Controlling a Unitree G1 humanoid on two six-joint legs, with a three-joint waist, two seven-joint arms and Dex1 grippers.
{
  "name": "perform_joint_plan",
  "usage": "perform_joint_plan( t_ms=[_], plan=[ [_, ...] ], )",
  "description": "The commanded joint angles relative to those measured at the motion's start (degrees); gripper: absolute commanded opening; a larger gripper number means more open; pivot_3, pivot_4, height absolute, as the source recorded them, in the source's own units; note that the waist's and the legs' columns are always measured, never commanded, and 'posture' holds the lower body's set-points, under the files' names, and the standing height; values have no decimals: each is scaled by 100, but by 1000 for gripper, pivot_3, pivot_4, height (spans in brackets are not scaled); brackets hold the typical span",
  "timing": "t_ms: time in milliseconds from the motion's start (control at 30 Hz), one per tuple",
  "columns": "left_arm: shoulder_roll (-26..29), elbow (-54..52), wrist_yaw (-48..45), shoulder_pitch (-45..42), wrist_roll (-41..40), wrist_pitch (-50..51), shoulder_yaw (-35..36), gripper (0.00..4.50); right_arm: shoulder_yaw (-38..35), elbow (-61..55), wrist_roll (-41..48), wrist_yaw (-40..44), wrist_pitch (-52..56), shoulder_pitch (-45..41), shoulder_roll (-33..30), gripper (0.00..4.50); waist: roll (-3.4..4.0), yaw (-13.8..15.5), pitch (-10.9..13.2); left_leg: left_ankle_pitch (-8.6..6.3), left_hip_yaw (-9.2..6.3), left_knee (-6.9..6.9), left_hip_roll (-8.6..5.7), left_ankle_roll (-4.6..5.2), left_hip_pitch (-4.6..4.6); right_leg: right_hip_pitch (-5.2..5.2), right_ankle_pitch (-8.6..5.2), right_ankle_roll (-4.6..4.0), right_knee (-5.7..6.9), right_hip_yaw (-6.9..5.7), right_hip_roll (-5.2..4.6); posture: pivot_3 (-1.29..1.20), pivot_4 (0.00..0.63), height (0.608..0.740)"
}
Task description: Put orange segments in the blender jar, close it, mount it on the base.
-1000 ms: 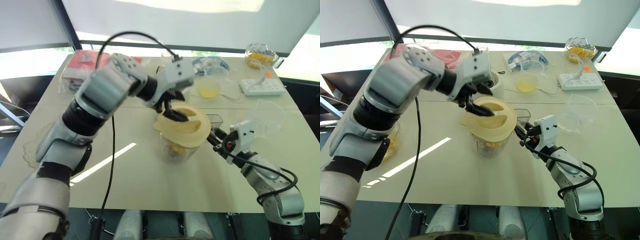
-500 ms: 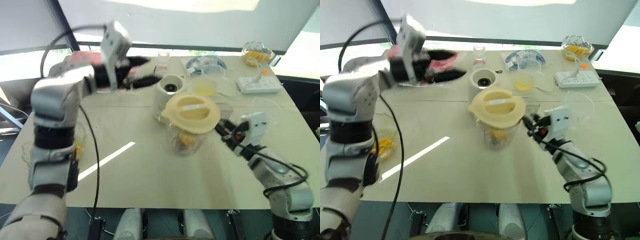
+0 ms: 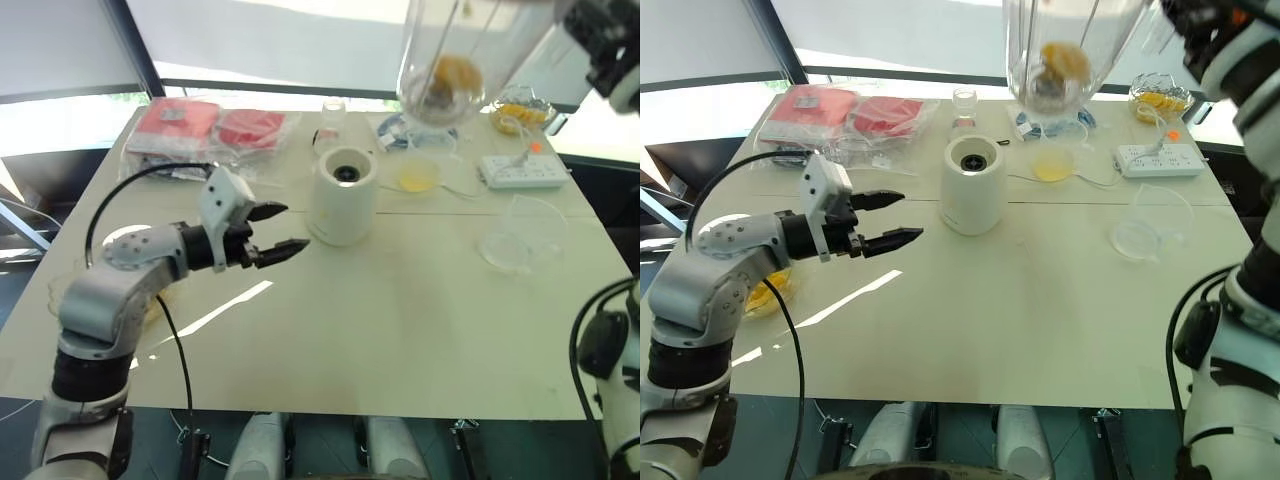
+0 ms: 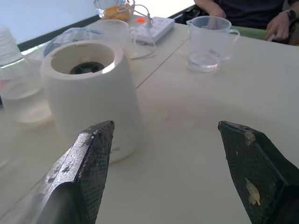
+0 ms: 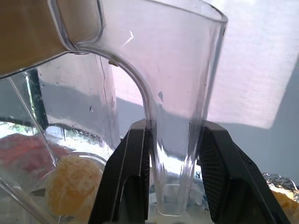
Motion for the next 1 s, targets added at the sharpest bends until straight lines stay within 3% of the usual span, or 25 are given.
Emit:
perform_joint_plan(
  t_ms=[33, 167, 333, 1000],
  plan=[
    [19, -309, 232, 108, -83, -67, 86, 3702, 432, 678, -354, 279, -549, -388, 218, 944, 0, -13, 0, 0, 0, -1, 1, 0, 0, -1, 0, 0, 0, 0, 0, 0, 150, 740],
    [52, -444, 433, 360, -52, -102, 79, 3702, 769, 1694, -767, 280, -1137, -752, 831, 944, 5, -39, 0, 0, 9, -2, 1, 0, -3, -8, 4, 5, 2, 6, -1, 0, 150, 740],
    [58, -613, 686, 520, -117, -25, 142, 3702, 828, 2166, -937, 331, -1442, -899, 1296, 944, 7, 21, 2, 2, 3, -7, 4, -4, -28, -39, 5, 6, 16, 2, -3, 0, 150, 740],
    [103, -414, 970, 480, -96, -149, -33, 3702, 1018, 1269, -1053, 289, -1097, -159, 1896, 944, 7, -21, 2, 9, 5, 1, -2, -16, -14, -39, 5, 6, 60, 3, -2, 0, 150, 740]
  ],
)
